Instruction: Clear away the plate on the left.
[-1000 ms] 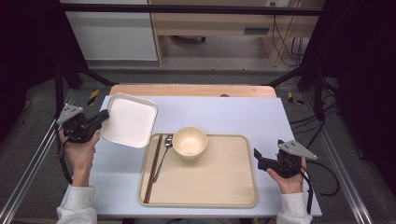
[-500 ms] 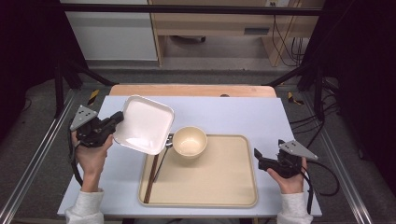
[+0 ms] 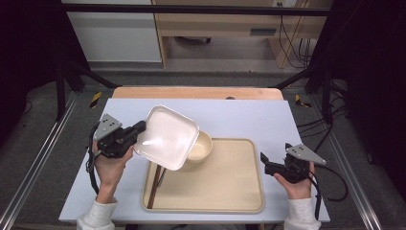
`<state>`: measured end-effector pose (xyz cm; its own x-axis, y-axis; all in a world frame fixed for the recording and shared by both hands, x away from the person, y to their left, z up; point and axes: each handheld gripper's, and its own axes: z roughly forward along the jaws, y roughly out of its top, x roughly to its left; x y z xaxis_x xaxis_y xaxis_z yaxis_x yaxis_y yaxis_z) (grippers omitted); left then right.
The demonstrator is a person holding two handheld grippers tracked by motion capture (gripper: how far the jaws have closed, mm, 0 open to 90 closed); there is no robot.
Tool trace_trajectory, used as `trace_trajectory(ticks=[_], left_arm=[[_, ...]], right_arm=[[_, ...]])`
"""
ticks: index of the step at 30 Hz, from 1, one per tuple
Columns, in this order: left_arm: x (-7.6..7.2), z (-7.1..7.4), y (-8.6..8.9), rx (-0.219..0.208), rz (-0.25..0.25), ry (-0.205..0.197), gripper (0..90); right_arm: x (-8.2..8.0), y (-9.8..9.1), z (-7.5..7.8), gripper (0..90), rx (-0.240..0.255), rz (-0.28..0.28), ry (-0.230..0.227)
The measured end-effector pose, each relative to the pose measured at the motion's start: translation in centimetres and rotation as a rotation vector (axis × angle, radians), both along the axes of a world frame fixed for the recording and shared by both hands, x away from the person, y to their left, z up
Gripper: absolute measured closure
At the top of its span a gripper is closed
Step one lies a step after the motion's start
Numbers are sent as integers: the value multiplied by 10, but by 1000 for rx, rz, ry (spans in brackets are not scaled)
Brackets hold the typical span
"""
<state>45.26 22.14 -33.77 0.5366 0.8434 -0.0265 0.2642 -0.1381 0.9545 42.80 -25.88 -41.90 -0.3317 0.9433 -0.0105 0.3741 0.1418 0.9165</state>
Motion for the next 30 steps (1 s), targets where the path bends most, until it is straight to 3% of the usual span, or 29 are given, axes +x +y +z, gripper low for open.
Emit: trace_trajectory(ticks=[16,20,25,30], left_arm=[[-7,-11,-58,72,-121,26,891],[-10,-17,-71,70,-149,38,891],[-15,-25,-90,107,-172,50,891],[-16,-34,-109,116,-201,64,891]], right_arm=[[-1,-3,1,56,8,-8,-9],[-1,-4,2,55,11,-7,-6],[-1,-4,2,55,13,-8,-10],[-3,-6,4,56,15,-10,-15]])
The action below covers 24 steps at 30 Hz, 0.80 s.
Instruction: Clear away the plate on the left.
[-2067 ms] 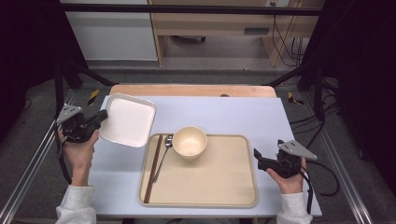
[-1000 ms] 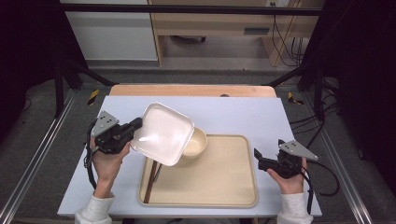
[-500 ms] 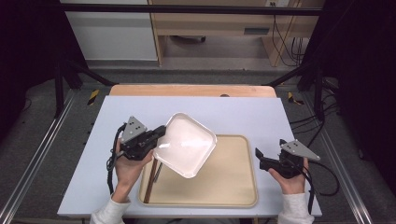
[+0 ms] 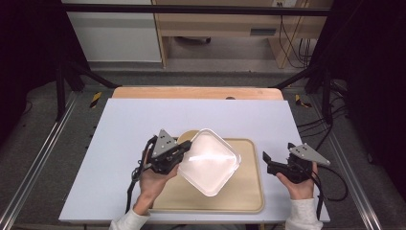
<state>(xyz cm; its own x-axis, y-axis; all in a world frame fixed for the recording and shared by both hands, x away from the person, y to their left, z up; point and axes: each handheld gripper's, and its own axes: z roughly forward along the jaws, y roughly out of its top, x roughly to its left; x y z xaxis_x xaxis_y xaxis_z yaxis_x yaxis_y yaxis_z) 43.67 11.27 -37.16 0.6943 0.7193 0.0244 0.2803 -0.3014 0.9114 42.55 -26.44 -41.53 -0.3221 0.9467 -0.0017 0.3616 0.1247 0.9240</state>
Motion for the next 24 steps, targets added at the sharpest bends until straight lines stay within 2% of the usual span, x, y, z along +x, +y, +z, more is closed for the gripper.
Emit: trace_trajectory(ticks=[16,24], left_arm=[[1,-30,-43,49,-38,64,891],[8,-44,-51,64,-42,102,891]], right_arm=[[-3,-5,6,55,23,-3,-22],[-4,-6,7,55,20,-1,-24]])
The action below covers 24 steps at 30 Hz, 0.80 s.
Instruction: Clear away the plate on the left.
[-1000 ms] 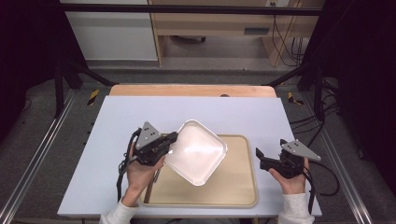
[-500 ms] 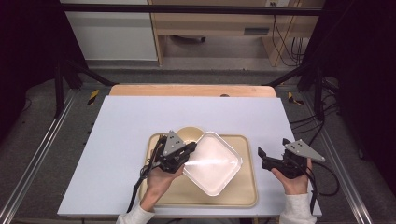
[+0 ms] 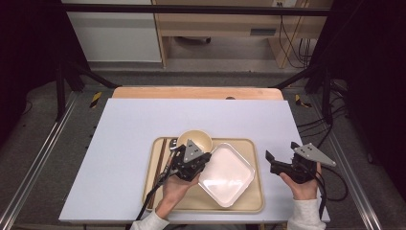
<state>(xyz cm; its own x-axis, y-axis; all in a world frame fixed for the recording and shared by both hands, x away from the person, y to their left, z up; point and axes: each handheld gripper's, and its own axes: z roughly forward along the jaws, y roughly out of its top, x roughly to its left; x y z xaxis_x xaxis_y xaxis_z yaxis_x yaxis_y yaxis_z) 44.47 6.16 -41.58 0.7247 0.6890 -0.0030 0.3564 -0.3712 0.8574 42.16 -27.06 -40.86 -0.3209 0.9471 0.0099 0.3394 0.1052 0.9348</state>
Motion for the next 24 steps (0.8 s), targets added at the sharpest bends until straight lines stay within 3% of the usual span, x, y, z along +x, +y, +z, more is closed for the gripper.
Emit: trace_trajectory(ticks=[13,17,24], left_arm=[[9,-16,-15,20,-1,53,891],[12,-20,-18,9,-4,72,891],[16,-30,-22,59,11,78,882]], right_arm=[[0,1,0,56,5,-1,5],[0,0,-1,56,2,0,4],[0,0,0,56,1,-1,2]])
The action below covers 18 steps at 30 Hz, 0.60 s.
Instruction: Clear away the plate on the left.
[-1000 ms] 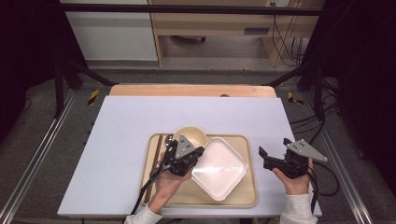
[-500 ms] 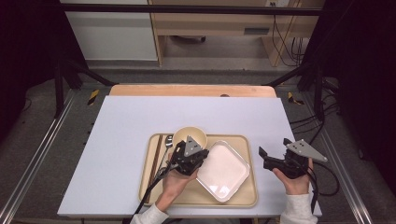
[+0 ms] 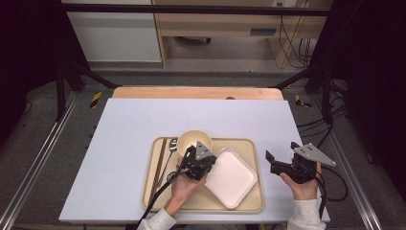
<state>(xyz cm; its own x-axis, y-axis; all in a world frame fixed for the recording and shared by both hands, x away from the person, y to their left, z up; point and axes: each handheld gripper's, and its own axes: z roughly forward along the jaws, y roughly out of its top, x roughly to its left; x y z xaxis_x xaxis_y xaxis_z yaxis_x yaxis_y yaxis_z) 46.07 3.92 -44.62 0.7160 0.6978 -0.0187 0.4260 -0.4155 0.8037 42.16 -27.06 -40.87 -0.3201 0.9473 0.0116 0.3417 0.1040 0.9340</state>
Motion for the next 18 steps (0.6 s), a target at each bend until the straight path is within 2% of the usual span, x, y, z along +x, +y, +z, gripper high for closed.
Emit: trace_trajectory(ticks=[15,18], left_arm=[[1,-22,-11,82,-3,27,839],[2,-25,-11,85,-2,35,833]], right_arm=[[1,0,-1,56,2,0,3],[1,1,-1,56,0,2,6]])
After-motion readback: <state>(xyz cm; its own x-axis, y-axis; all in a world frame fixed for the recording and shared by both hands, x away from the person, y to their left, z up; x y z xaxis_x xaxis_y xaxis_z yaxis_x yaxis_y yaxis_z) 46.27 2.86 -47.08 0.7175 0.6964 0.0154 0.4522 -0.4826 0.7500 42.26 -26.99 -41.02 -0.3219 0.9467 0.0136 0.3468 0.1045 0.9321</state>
